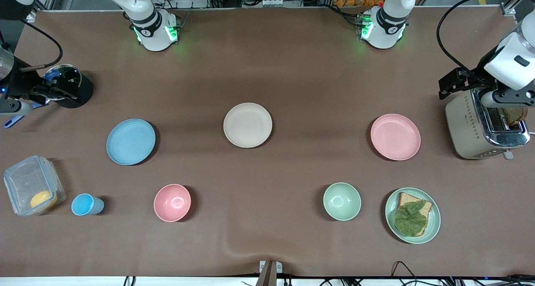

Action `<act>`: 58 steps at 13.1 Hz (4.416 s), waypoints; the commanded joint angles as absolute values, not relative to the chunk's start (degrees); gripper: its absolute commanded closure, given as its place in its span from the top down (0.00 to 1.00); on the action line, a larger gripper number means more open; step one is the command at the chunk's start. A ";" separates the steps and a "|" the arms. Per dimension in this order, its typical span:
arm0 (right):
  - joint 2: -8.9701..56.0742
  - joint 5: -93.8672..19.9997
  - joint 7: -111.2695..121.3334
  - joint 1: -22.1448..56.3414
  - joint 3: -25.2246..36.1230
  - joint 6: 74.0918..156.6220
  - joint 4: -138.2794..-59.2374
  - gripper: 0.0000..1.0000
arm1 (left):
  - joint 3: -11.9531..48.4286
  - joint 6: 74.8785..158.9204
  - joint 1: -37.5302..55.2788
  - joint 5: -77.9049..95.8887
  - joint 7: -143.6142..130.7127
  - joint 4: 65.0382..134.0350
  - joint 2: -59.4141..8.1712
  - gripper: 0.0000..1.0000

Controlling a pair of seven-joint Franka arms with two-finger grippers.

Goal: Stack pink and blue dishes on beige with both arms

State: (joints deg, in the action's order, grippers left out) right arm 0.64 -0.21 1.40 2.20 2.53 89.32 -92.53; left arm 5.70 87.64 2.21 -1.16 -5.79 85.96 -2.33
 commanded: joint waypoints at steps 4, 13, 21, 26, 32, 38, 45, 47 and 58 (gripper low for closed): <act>0.79 -0.97 0.62 2.29 2.46 88.59 -91.76 1.00 | 5.80 86.57 2.11 -0.88 -6.59 85.43 -2.11 1.00; 0.97 -1.05 0.79 1.67 2.64 88.59 -92.02 1.00 | 5.89 87.01 1.93 -1.92 -6.59 87.45 -2.11 1.00; 0.97 -0.97 0.79 2.11 2.64 88.68 -91.85 1.00 | 5.89 87.98 1.58 -2.64 -6.59 88.50 -2.90 1.00; 0.97 -1.05 0.88 2.20 2.64 88.59 -91.85 1.00 | 5.89 90.26 1.49 -2.64 -6.59 91.75 -2.46 1.00; 0.97 -0.97 1.14 2.11 2.64 88.51 -91.85 1.00 | 6.24 93.42 1.41 -5.27 -6.68 95.53 -2.20 1.00; 0.97 -1.05 0.70 1.85 2.64 88.59 -92.02 1.00 | 6.15 94.74 1.32 -5.19 -6.68 97.37 -2.20 1.00; 1.05 -1.05 0.53 1.50 2.81 88.59 -92.28 1.00 | 6.24 101.67 -0.35 -5.10 -6.07 103.96 -1.58 1.00; 1.49 -1.14 0.53 1.41 2.90 88.59 -92.20 1.00 | 6.15 105.97 -1.49 -5.10 -5.72 107.38 -1.93 1.00; 10.19 -1.05 1.23 -1.66 2.90 105.25 -104.56 1.00 | 6.15 123.92 -8.88 -5.36 -4.92 117.42 -14.49 1.00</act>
